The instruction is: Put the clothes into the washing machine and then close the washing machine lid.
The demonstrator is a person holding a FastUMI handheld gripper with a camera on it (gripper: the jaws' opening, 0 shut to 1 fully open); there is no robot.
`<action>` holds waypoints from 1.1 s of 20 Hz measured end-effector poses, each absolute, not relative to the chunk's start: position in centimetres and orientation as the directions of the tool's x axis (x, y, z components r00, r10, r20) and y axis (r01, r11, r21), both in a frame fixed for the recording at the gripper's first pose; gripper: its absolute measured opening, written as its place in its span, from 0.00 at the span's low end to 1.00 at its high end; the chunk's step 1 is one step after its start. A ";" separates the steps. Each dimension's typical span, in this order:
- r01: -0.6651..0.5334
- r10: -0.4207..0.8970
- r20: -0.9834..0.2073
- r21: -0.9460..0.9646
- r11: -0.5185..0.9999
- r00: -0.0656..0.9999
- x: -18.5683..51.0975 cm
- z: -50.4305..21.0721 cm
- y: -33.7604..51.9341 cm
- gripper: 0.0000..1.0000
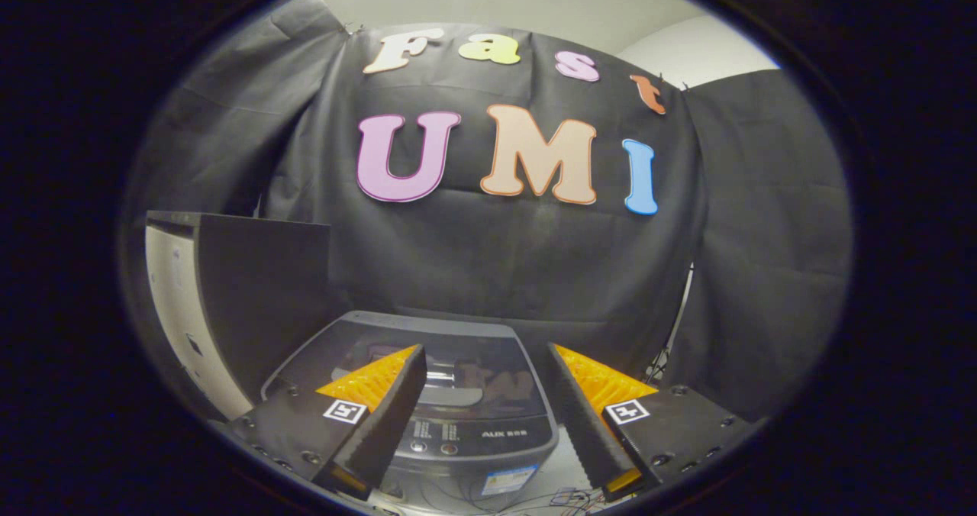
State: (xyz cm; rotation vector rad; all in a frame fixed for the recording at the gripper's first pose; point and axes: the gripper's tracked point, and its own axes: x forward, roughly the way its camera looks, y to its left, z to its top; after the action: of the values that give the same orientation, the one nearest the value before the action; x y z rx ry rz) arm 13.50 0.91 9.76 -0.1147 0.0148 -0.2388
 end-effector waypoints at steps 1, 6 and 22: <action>0.235 -0.237 0.001 -0.108 0.966 0.972 12.5 9.3 0.3 0.98; 0.216 -0.217 -0.016 -0.067 0.974 0.976 7.9 6.4 -1.5 0.98; -0.012 0.010 -0.036 -0.057 0.998 0.999 1.1 1.3 2.4 0.98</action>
State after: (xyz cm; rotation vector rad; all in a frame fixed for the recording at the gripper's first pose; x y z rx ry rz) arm 1.07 2.36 1.31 -0.0571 0.0360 0.0107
